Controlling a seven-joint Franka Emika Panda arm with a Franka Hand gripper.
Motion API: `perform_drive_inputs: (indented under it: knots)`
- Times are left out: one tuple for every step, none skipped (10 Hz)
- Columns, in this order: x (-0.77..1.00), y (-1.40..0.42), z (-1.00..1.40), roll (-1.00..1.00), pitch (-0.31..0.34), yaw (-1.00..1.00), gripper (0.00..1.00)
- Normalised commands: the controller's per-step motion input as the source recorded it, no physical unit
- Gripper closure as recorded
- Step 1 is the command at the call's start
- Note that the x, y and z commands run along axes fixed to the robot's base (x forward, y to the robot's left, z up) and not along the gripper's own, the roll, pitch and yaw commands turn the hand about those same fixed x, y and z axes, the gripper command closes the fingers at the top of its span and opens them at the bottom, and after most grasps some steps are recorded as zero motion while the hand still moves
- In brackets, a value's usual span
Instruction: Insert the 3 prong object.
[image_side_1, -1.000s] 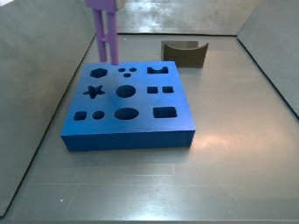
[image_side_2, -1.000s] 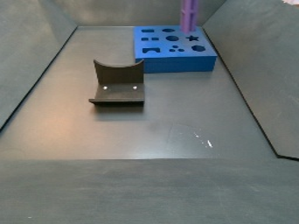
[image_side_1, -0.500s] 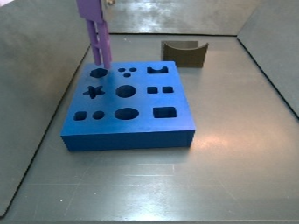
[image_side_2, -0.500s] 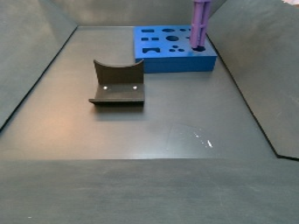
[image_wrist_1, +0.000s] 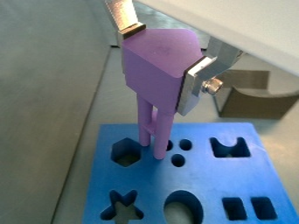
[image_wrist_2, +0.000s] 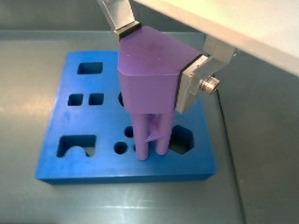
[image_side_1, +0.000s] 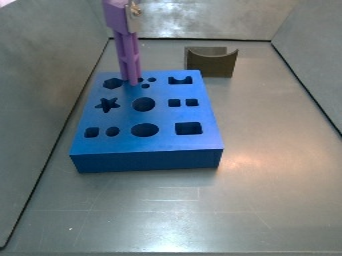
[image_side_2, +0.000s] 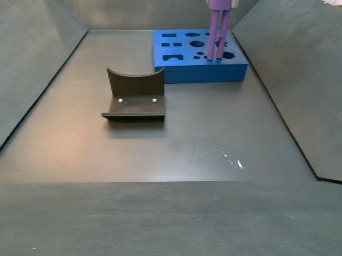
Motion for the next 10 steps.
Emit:
perform_drive_inputs:
  knots:
    - [0.69, -0.04, -0.18, -0.07, 0.036, -0.30, 1.00]
    - [0.67, -0.05, -0.20, -0.08, 0.043, -0.30, 1.00]
    - [0.70, -0.04, -0.23, -0.07, 0.051, -0.33, 1.00]
    - [0.70, 0.00, -0.26, -0.06, 0.056, -0.37, 1.00]
    - [0.57, 0.00, -0.31, -0.03, 0.053, -0.42, 1.00]
    - [0.42, 0.03, -0.39, -0.02, 0.047, -0.50, 1.00]
    - [0.31, 0.03, -0.47, 0.00, 0.043, -0.58, 1.00]
    - [0.13, 0.02, -0.55, 0.00, 0.010, -0.60, 1.00]
    - [0.00, 0.00, -0.59, 0.00, 0.000, -0.53, 1.00]
    - [0.03, 0.00, -0.56, 0.00, 0.000, -0.47, 1.00]
